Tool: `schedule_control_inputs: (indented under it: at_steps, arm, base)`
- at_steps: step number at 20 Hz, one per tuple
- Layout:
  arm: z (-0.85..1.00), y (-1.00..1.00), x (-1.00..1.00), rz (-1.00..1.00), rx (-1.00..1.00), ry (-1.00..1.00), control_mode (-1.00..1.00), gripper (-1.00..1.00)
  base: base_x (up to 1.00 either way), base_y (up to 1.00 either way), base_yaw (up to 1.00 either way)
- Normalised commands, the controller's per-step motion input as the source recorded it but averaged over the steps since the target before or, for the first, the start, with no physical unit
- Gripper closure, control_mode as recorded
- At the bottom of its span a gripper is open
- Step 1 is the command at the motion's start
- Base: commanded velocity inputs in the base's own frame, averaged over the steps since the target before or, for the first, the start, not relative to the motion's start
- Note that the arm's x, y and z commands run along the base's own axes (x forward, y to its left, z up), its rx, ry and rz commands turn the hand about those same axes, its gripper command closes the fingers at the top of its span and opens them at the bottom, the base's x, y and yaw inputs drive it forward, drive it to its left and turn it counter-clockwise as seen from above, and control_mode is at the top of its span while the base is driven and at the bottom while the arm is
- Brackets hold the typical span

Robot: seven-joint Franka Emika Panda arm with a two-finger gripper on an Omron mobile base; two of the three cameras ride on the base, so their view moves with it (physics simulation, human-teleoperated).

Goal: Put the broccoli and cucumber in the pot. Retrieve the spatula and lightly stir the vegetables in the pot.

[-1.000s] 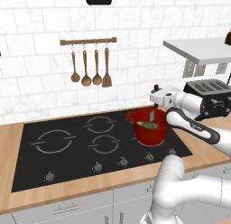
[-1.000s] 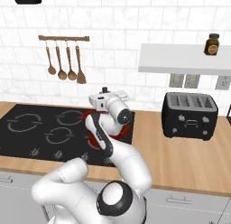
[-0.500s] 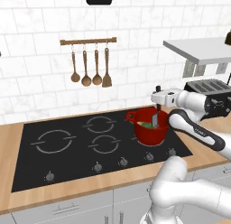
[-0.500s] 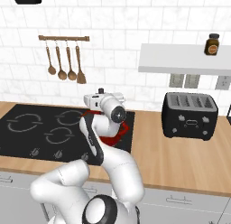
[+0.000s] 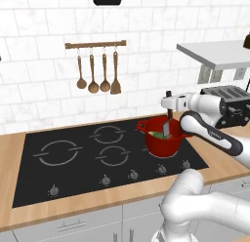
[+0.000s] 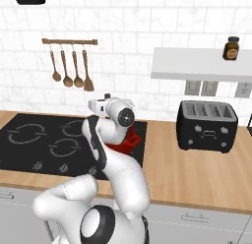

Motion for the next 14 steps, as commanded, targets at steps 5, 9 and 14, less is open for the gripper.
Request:
schedule_control_inputs:
  at_steps: [5,9,14]
  arm:
    - [-0.05,0.02,0.01,0.00,0.00,-0.07,-1.00,1.00]
    - [-0.05,0.00,0.11,0.00,0.01,0.00,-1.00,1.00]
    - [0.00,0.07,0.25,0.00,0.04,-0.08,-1.00,1.00]
  base:
    - [0.00,0.00,0.00]
    - [0.00,0.00,0.00]
    - [0.00,0.00,0.00]
